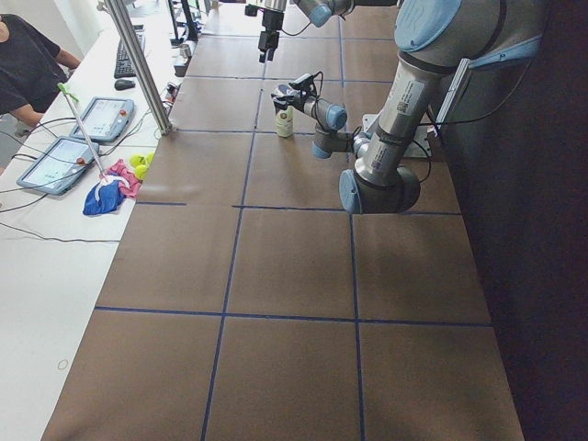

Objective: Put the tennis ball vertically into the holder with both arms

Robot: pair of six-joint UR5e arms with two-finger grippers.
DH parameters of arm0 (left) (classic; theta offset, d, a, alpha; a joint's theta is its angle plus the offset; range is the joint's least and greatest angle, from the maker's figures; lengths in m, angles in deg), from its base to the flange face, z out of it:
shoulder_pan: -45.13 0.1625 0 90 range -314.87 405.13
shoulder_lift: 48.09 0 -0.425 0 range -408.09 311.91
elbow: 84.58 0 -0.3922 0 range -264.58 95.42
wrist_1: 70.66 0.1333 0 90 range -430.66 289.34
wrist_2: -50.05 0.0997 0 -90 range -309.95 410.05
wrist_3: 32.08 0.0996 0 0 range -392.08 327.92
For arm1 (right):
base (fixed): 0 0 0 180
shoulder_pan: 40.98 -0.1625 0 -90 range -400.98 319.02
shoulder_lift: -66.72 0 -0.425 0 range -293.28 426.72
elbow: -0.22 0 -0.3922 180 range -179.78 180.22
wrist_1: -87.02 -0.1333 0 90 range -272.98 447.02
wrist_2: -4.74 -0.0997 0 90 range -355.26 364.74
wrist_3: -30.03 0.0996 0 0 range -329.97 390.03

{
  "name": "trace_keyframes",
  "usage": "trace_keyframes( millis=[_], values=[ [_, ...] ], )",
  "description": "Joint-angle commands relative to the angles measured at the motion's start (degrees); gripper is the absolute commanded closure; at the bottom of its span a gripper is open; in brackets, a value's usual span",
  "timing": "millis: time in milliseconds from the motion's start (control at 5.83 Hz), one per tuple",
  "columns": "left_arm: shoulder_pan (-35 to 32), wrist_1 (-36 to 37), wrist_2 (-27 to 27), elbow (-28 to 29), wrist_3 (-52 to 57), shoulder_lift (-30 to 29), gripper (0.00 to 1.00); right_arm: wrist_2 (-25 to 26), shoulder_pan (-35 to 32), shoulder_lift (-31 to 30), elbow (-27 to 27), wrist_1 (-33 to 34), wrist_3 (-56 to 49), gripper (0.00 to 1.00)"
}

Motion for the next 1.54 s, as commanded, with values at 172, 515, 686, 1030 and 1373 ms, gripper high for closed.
trace_keyframes(
  millis=[172, 515, 686, 1030, 1373],
  values=[
    [-0.68, 0.38, 0.04, -8.31, -0.24, 2.09, 0.0, -0.1, -2.43, -1.79, -0.23, 0.05, -3.48, 0.01],
    [-5.05, 1.17, 0.04, -10.97, -4.7, 6.8, 0.01, -0.02, -6.21, -6.79, -0.23, 0.05, -12.69, 0.01],
    [-8.73, 6.31, -0.05, -10.54, -4.81, 9.27, 0.02, -0.1, -8.4, -9.51, -0.31, -0.04, -19.52, 0.01],
    [-17.51, 14.78, -3.97, -10.36, -10.05, 13.76, 0.0, -0.72, -13.06, -13.3, -1.62, 0.14, -30.68, 0.01],
    [-32.51, 25.65, -29.27, -10.27, -18.94, 19.81, 0.01, -6.12, -19.89, -16.12, -5.74, 0.14, -43.07, 0.01]
  ],
)
